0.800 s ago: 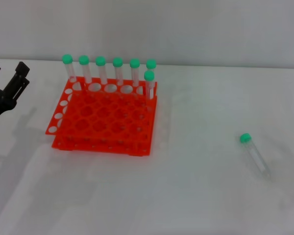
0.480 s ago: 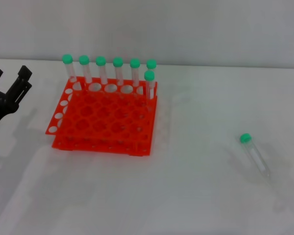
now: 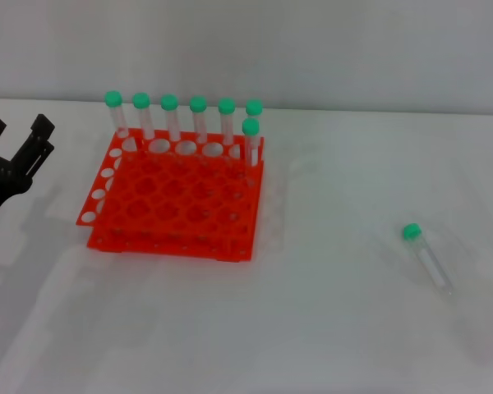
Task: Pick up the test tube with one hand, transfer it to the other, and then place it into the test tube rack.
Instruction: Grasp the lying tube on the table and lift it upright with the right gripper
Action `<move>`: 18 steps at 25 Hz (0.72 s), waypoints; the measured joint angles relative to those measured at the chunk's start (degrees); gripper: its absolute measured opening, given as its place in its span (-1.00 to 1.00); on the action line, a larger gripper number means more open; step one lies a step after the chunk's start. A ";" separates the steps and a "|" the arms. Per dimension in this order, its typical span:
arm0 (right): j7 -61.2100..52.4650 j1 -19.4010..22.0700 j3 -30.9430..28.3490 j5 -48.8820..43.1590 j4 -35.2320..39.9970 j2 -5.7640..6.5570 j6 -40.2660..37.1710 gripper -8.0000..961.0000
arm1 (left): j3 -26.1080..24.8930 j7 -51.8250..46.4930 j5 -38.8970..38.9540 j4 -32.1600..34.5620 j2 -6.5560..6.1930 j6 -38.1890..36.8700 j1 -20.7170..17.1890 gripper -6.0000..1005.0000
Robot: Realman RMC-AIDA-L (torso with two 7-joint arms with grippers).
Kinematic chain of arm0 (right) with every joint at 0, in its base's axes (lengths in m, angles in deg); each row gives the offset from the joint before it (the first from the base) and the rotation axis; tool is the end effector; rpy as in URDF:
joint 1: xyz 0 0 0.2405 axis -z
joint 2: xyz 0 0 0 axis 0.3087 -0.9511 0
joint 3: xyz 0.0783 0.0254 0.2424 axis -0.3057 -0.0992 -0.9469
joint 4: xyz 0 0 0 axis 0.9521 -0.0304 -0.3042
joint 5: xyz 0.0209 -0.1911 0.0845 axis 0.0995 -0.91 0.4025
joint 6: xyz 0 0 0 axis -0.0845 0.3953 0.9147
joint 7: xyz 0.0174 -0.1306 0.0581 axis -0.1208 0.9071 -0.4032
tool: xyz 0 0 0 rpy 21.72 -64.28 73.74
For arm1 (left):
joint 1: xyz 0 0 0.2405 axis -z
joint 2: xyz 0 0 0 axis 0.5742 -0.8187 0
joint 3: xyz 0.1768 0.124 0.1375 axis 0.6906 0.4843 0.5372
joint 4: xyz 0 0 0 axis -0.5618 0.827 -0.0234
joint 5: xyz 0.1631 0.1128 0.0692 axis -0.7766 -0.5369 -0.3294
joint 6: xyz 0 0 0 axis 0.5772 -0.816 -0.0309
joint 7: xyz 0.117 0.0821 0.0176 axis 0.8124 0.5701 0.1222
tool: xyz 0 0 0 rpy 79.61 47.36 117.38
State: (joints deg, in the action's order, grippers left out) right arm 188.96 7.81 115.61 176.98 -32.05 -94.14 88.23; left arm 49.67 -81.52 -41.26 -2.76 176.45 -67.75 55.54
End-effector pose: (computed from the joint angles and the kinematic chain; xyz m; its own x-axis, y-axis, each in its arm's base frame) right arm 0.3257 0.2779 0.1121 0.5720 -0.0100 -0.8202 -0.6403 -0.6304 -0.4389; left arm -0.3334 0.3086 0.0320 0.4481 -0.1101 0.8872 0.8314 -0.3135 -0.4589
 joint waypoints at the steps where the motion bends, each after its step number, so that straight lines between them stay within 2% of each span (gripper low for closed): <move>1: -4.74 -0.50 0.01 -2.85 3.31 0.55 -0.86 0.51 | 0.00 0.00 0.00 0.04 -0.01 0.00 0.01 0.70; 5: -17.16 -2.32 -0.03 -10.14 13.02 1.74 -2.05 0.51 | -0.20 0.00 0.27 0.27 -0.03 -0.02 0.04 0.70; 10: -32.95 -4.84 -0.52 -22.60 26.32 2.43 -2.99 0.51 | -0.23 0.00 0.37 0.29 -0.03 -0.36 -0.16 0.69; 13: -43.95 -6.41 -0.22 -35.09 35.97 1.50 -5.40 0.51 | -0.38 0.00 0.40 0.30 -0.03 -0.21 -0.23 0.69; 16: -54.21 -9.21 0.38 -51.38 45.30 -0.75 -5.03 0.51 | -0.45 0.03 0.43 0.27 0.02 -0.10 -0.23 0.69; 18: -58.95 -11.56 0.76 -59.05 48.68 -1.92 -2.21 0.51 | -0.45 0.03 0.44 0.23 0.06 -0.09 -0.22 0.69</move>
State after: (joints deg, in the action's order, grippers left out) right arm 130.01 -3.75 116.37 117.94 16.63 -96.06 86.02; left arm 49.22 -81.49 -40.82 -2.52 176.51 -67.84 55.32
